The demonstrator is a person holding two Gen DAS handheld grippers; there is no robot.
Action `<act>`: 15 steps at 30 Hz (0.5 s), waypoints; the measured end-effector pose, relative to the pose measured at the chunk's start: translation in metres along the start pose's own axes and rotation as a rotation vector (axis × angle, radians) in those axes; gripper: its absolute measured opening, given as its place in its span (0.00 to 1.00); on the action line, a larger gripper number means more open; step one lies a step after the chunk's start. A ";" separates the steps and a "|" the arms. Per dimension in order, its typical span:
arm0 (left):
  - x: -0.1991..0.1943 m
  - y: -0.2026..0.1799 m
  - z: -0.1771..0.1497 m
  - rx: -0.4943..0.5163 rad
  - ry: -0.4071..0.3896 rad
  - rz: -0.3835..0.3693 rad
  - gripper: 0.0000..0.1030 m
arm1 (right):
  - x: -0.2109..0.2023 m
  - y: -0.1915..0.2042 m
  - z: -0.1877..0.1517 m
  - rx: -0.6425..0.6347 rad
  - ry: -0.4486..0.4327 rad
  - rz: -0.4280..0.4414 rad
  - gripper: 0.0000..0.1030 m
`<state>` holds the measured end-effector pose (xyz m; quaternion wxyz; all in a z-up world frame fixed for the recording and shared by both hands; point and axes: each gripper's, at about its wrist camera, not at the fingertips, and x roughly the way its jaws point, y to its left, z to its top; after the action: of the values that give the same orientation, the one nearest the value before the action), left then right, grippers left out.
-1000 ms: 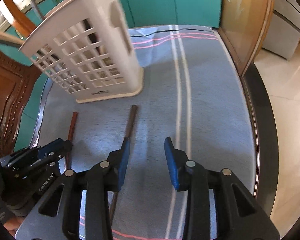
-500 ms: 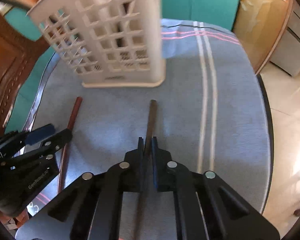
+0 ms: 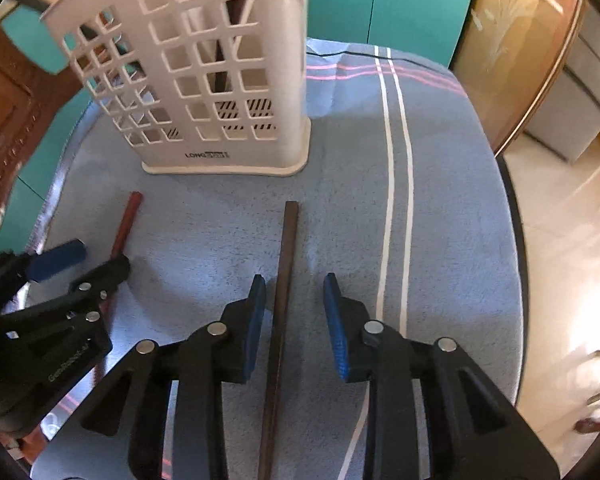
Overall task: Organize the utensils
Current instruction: 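Grasp a dark brown chopstick with the right tool while the left grasps a red-brown one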
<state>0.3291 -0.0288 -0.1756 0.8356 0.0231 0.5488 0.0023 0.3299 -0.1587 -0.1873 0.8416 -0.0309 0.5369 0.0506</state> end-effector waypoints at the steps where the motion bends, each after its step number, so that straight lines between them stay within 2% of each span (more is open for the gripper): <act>1: 0.000 -0.001 0.000 0.001 -0.001 0.002 0.50 | 0.000 0.002 0.000 -0.005 -0.003 -0.008 0.29; 9: -0.003 -0.005 -0.005 0.016 -0.012 0.015 0.50 | -0.005 0.018 -0.007 -0.013 -0.014 -0.027 0.29; 15: -0.003 -0.008 -0.006 0.023 -0.016 0.021 0.50 | -0.004 0.008 -0.008 -0.017 -0.017 -0.018 0.29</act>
<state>0.3225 -0.0364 -0.1753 0.8397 0.0385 0.5417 0.0046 0.3203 -0.1519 -0.1865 0.8461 -0.0422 0.5292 0.0477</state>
